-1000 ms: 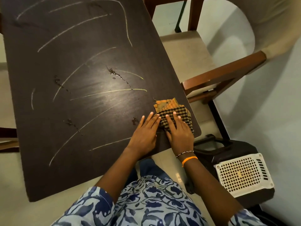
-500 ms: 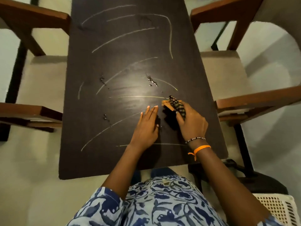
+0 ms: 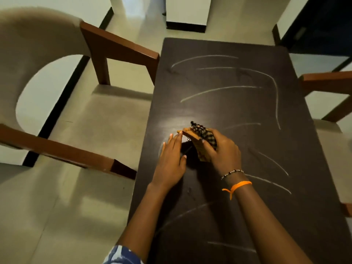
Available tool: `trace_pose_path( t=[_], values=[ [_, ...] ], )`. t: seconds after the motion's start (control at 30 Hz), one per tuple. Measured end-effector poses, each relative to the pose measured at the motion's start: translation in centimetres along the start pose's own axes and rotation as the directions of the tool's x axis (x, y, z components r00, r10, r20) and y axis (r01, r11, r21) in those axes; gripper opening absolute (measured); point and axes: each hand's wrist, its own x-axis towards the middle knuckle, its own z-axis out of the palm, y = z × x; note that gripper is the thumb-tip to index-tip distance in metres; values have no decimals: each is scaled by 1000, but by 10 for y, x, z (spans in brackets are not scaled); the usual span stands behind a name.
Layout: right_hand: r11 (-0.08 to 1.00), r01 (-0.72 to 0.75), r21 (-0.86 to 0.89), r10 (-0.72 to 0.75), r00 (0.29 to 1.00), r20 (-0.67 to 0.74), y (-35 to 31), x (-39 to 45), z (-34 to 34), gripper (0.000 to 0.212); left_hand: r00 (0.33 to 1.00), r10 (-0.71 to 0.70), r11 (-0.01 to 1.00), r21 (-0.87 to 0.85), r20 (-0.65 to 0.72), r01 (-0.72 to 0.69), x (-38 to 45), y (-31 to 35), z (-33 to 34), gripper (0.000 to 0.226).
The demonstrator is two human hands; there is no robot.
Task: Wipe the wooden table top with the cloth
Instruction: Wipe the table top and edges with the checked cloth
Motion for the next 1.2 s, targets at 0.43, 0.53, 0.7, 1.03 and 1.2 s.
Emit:
trace_pose_path(
  t=[0.43, 0.53, 0.7, 1.03, 1.2],
  values=[
    [945, 252, -209, -269, 961, -59, -68, 254, 75, 39, 996, -65, 988, 133, -62, 72, 189, -74, -96, 59],
    [871, 292, -395, -259, 956, 135, -70, 306, 114, 48, 995, -101, 969, 227, 18, 94, 217, -81, -105, 60],
    [889, 355, -289, -244, 902, 357, -26, 338, 166, 53, 989, -114, 953, 292, 99, 80, 259, -88, -91, 67],
    [913, -77, -401, 93, 995, 22, 111, 404, 80, 50, 962, -215, 953, 251, 170, 168, 335, -88, -68, 117],
    [898, -179, -401, 176, 983, -45, 94, 417, 95, 52, 974, -167, 960, 252, 151, 126, 338, -97, -65, 119]
  ],
)
